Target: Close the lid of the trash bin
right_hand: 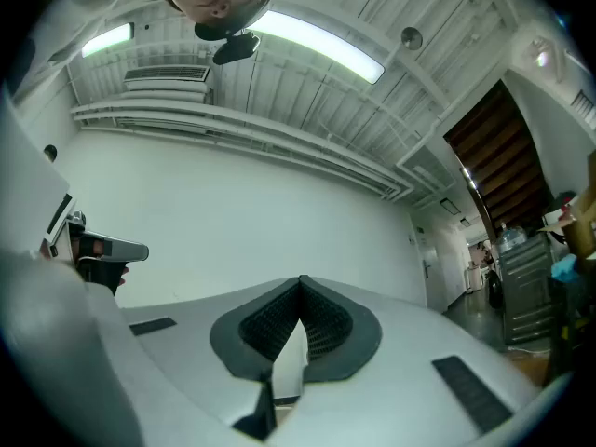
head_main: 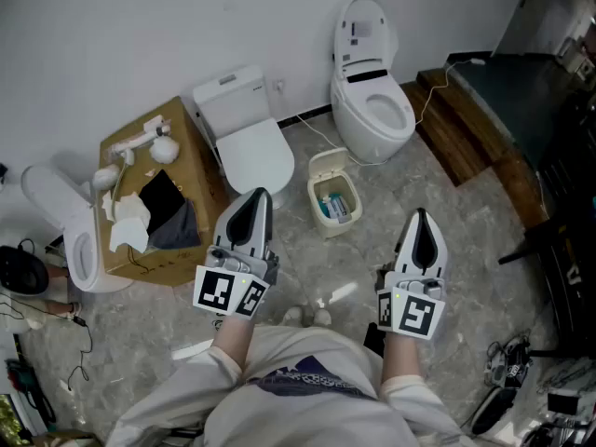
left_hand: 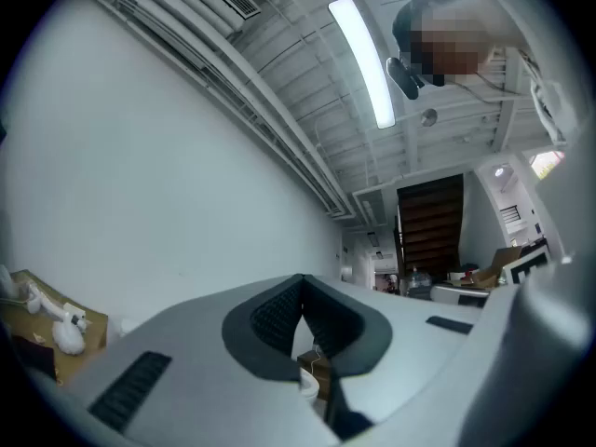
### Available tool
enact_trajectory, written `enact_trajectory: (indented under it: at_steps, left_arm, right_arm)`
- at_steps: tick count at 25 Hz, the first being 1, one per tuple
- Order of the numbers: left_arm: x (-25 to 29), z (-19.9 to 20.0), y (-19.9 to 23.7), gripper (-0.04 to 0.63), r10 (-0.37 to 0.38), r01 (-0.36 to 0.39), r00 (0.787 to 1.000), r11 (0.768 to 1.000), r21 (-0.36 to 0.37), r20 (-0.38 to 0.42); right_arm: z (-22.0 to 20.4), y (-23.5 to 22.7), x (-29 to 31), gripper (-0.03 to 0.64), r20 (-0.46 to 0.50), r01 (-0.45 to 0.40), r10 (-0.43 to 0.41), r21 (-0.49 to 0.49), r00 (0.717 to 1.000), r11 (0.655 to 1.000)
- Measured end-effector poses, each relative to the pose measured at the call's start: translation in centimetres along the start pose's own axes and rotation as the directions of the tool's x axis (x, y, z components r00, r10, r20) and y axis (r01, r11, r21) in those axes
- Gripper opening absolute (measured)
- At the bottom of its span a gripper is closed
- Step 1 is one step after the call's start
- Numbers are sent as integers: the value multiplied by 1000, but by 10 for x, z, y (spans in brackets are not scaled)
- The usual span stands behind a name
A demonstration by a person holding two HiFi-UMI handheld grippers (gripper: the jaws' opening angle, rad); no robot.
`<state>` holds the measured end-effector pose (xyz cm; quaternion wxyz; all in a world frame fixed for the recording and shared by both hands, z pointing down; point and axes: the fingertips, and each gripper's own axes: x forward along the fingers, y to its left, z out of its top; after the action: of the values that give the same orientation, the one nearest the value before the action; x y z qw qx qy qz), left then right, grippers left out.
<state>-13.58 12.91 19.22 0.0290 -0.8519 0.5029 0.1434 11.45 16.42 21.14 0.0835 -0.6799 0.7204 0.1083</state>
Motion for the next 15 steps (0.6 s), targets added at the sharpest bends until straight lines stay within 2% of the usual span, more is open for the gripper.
enact_trajectory:
  at_steps: [10,13,15]
  left_arm:
    - [-2,0,1,-3,0,0,1000,1000,0,-3]
    - [-2,0,2,-3,-5,5,1000,1000,0,-4]
    - [-3,3,3,-2,-19,19,1000,1000,-2,3]
  right_arm:
    - [-1,4,-2,5,-7,-8,8,-7,1000,1000]
    - [-3,-2,-3,8,-1,-19,19,80,1000,997]
    - [-3,-5,-4,25,4,-58,58,153,998,987]
